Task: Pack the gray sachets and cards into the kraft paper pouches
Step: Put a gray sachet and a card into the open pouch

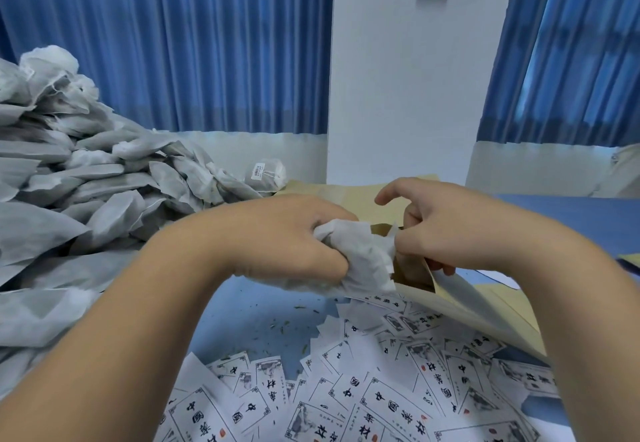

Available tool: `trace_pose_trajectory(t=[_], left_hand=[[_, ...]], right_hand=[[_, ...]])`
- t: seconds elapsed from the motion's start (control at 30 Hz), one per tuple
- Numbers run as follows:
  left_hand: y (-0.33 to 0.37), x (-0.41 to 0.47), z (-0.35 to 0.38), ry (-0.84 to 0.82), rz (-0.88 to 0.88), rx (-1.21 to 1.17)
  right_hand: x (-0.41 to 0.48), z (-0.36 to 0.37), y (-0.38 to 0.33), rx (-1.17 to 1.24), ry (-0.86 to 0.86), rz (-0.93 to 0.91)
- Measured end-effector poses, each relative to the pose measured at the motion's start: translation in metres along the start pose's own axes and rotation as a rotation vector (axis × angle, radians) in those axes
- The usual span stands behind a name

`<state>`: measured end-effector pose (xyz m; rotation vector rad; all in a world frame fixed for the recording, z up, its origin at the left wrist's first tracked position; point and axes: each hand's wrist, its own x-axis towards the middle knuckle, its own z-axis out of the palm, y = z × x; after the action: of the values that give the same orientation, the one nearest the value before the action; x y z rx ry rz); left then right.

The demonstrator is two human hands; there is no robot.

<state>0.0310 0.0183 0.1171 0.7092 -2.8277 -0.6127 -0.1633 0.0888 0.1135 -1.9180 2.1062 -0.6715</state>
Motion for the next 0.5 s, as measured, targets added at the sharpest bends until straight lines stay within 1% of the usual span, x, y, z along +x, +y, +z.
trace_pose_trajectory(t=[0.07,0.17,0.3,0.4,0.5], left_hand=[[0.0,0.002,0.001,0.006,-0.028,0.043],[0.0,0.006,0.006,0.07,-0.056,0.099],[0.001,0.012,0.017,0.148,-0.004,0.228],[-0.004,0.017,0.02,0.219,-0.017,0.321],[-0.009,0.019,0.02,0.32,0.003,0.33]], right_hand=[[-0.001,0.001,-0.001,-0.016,-0.007,-0.018],[0.0,0.004,-0.004,-0.018,-0.008,-0.04],[0.002,0.006,-0.003,-0.012,-0.002,-0.04],[0.002,0.006,-0.002,0.005,-0.006,-0.032],[0.002,0.004,-0.001,0.039,0.005,-0.041]])
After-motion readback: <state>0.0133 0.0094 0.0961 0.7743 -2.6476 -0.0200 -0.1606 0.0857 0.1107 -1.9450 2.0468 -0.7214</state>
